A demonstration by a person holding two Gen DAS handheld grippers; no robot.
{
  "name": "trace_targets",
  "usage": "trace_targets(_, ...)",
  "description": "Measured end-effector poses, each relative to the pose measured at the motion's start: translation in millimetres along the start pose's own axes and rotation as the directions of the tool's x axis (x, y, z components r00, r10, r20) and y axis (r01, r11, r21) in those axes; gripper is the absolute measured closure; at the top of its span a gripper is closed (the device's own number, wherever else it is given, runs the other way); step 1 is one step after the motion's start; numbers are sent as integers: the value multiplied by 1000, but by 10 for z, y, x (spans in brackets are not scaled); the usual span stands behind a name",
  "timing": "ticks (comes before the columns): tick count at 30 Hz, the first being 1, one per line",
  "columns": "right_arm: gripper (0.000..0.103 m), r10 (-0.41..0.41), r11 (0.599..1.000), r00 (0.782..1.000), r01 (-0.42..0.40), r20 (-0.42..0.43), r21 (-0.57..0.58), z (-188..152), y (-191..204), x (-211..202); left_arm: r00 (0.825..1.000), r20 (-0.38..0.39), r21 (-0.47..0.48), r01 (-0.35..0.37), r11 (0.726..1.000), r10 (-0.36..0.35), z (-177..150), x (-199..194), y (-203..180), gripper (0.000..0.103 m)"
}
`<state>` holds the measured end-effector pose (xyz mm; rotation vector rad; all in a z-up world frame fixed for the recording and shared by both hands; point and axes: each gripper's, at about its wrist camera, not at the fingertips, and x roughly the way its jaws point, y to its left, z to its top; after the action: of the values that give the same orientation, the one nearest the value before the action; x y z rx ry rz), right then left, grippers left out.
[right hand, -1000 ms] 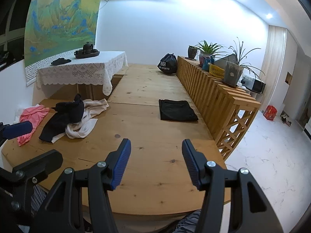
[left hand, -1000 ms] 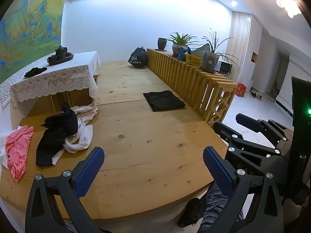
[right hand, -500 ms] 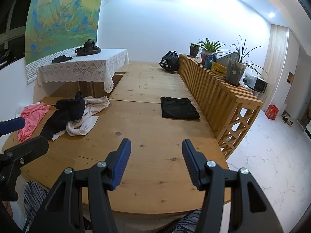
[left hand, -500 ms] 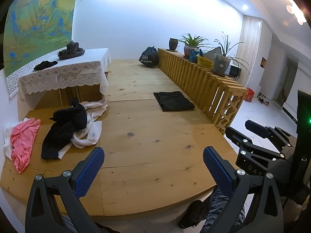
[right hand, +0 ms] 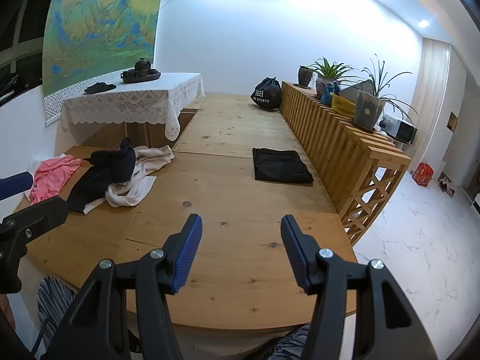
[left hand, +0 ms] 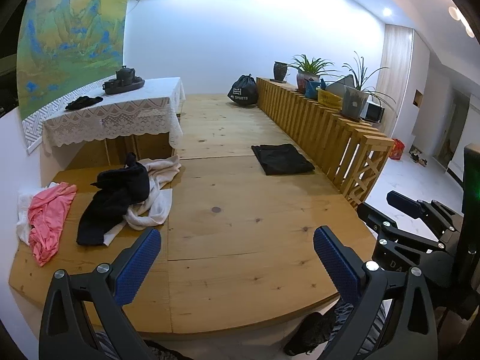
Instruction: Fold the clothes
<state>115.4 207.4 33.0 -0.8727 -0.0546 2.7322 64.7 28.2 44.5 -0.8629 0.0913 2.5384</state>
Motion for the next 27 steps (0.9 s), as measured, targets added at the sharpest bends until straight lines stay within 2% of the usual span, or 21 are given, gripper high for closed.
trace_targets(8, 49, 8, 1000, 1000, -8, 7, -7, 1, 9, -10, 998, -6, 36, -54, 998, 55, -5, -2, -62, 1)
trace_targets(17, 49, 15, 1000, 1000, -15, 2, -1, 0, -10, 20, 998, -15, 75, -63, 995, 64, -14, 39, -132, 1)
trace_targets(27, 49, 36, 999, 999, -36, 1, -2, -3, 37, -20, 998, -15, 74, -66, 995, 67, -18, 13, -136, 1)
